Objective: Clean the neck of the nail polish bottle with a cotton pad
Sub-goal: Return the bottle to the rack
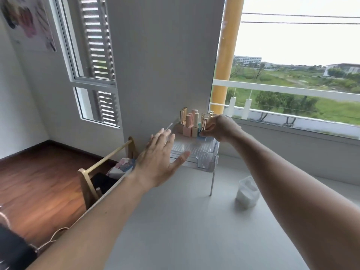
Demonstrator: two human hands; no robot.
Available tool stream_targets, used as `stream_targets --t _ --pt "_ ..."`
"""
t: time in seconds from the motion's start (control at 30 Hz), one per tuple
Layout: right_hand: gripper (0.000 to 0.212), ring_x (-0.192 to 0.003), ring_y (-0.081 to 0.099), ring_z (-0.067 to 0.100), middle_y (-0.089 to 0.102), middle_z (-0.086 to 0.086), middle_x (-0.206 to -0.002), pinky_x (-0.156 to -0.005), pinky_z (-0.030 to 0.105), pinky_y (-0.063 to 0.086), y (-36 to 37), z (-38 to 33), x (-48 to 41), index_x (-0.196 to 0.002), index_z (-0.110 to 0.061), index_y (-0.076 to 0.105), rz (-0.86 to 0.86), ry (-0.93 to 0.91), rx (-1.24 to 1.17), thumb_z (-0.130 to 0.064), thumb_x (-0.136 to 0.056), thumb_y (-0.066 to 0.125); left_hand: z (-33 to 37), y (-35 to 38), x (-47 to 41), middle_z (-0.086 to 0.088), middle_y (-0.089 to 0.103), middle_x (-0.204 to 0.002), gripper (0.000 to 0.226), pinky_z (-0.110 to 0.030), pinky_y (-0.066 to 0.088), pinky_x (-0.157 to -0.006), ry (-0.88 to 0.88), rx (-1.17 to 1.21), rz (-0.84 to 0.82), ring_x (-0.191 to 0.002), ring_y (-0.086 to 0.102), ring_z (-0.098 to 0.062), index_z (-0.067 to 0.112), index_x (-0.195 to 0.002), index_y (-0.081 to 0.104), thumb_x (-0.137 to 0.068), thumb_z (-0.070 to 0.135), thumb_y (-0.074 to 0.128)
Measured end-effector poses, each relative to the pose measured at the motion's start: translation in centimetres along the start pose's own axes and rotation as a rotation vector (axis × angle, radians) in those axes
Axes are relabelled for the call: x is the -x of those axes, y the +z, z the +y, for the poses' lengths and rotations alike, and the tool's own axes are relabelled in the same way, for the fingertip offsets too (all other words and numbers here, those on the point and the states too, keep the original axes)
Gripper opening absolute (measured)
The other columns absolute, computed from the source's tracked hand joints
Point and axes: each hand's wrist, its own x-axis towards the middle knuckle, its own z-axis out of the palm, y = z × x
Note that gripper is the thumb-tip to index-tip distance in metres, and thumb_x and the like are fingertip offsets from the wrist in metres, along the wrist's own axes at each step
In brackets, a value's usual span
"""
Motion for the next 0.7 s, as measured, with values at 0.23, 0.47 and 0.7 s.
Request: stream_targets --t 0.23,0.47,0.7 --pt "0.037 -0.107 0.070 0.028 0.081 0.005 -0.108 -0.086 0.035 0.055 -0.3 0.0 -0.2 -0.104 -0.024 0.088 -0.061 0.030 0.045 -0.054 -0.083 0.092 0.0 0.3 0.0 -0.007 0.022 -0.186 0.112 -0.046 0.009 -0.143 -0.019 0.001 0.011 -0.176 0.006 -0.021 0.010 -0.177 0.029 -0.098 0.087 0.007" --pt "0.037 -0.105 0.078 0.031 0.085 0.010 -0.103 -0.090 0.037 0.062 -0.9 -0.3 0.4 -0.101 -0.018 0.089 -0.096 0.043 -0.024 -0.052 -0.086 0.089 0.4 -0.2 0.1 -0.006 0.020 -0.187 0.103 -0.044 0.007 -0.142 -0.033 0.006 -0.017 -0.176 0.004 -0.020 0.012 -0.177 0.028 -0.103 0.082 0.015" --pt "0.030 -0.109 0.079 0.021 0.086 -0.003 -0.117 -0.099 0.036 0.063 -3.6 0.9 3.2 -0.113 -0.024 0.088 -0.006 -0.042 -0.183 -0.048 -0.095 0.085 0.9 -0.6 -0.1 -0.007 0.035 -0.182 0.110 -0.052 0.011 -0.142 -0.090 0.092 0.003 -0.175 0.015 -0.024 0.011 -0.175 0.033 -0.099 0.087 0.013"
